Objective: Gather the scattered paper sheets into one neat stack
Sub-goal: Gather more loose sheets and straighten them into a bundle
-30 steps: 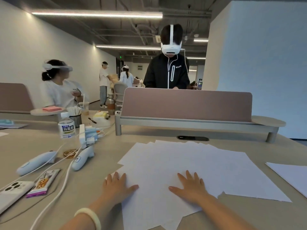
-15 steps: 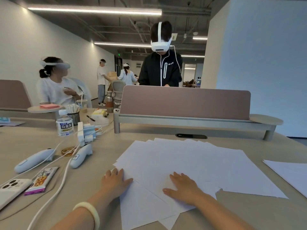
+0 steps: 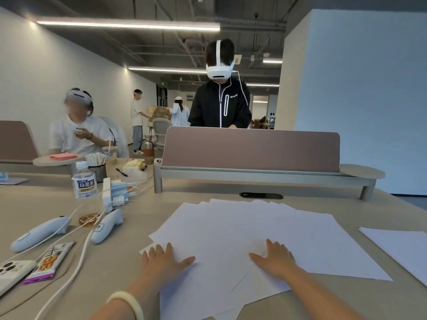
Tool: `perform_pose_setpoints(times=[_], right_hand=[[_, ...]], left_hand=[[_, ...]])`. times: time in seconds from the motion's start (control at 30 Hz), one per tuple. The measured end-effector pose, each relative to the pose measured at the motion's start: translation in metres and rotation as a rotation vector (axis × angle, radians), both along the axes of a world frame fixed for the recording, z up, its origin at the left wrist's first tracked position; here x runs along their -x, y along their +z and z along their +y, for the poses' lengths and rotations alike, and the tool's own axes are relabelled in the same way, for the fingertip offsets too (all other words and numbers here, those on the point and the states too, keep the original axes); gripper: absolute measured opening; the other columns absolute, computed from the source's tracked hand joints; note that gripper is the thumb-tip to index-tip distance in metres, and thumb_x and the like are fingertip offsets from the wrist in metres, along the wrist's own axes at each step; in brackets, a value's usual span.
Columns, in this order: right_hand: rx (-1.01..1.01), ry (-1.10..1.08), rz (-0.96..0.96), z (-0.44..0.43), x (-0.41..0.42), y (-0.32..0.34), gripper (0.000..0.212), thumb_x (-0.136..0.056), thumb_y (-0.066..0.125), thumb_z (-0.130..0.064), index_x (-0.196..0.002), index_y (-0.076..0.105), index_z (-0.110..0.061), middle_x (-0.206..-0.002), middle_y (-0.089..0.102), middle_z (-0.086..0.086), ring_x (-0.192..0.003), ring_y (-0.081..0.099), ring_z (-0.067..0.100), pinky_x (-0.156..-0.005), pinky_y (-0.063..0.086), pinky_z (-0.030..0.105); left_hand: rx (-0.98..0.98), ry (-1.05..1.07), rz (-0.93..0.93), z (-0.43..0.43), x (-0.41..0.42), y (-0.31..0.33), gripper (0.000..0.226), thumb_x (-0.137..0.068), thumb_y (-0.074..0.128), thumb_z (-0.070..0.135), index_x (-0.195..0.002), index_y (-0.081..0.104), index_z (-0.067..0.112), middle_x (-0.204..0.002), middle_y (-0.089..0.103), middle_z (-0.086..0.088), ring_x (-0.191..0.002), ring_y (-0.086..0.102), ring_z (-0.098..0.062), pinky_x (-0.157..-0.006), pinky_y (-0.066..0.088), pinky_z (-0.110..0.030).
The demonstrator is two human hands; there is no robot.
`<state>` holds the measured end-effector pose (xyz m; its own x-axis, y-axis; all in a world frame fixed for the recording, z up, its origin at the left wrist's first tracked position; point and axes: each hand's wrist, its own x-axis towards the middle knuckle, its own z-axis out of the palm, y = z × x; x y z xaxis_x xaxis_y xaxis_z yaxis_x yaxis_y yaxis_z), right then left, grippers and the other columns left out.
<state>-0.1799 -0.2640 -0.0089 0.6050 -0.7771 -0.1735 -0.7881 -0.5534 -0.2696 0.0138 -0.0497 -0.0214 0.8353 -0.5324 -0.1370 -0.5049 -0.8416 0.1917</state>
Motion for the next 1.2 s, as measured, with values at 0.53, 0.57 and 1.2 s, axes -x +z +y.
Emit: perform_pose_setpoints(times=[0.53, 0.57, 1.2], right_hand=[[-0.063, -0.041, -0.134, 0.0, -0.02, -0.006, 0.09, -0.086, 0.039, -0.066, -0.151, -0.003, -0.019, -0.159, 0.006, 0.004, -0.148, 0.004, 0.024, -0.12, 0.009, 0.039], [-0.093, -0.029, -0.159, 0.002, -0.021, -0.004, 0.091, -0.086, 0.042, -0.065, -0.151, -0.002, -0.019, -0.159, 0.01, 0.004, -0.147, 0.008, 0.024, -0.119, 0.013, 0.038], [-0.291, -0.051, -0.492, -0.01, -0.021, 0.016, 0.011, -0.083, 0.064, -0.017, -0.084, 0.053, -0.018, -0.102, 0.063, 0.005, -0.093, 0.061, 0.022, -0.078, 0.046, 0.027]], left_hand=[[-0.15, -0.25, 0.112, -0.005, -0.012, 0.014, 0.161, -0.004, 0.002, 0.1, -0.15, 0.0, 0.032, -0.16, -0.003, -0.003, -0.147, -0.001, -0.033, -0.118, 0.003, -0.045], [-0.154, -0.261, 0.115, -0.005, -0.014, 0.014, 0.161, -0.003, 0.002, 0.1, -0.15, 0.001, 0.034, -0.16, -0.004, 0.0, -0.146, -0.001, -0.034, -0.118, 0.003, -0.045], [-0.025, -0.224, 0.076, -0.007, -0.004, 0.008, 0.149, -0.012, -0.001, 0.1, -0.148, 0.0, 0.041, -0.159, -0.007, 0.01, -0.147, 0.0, -0.03, -0.117, -0.001, -0.051]])
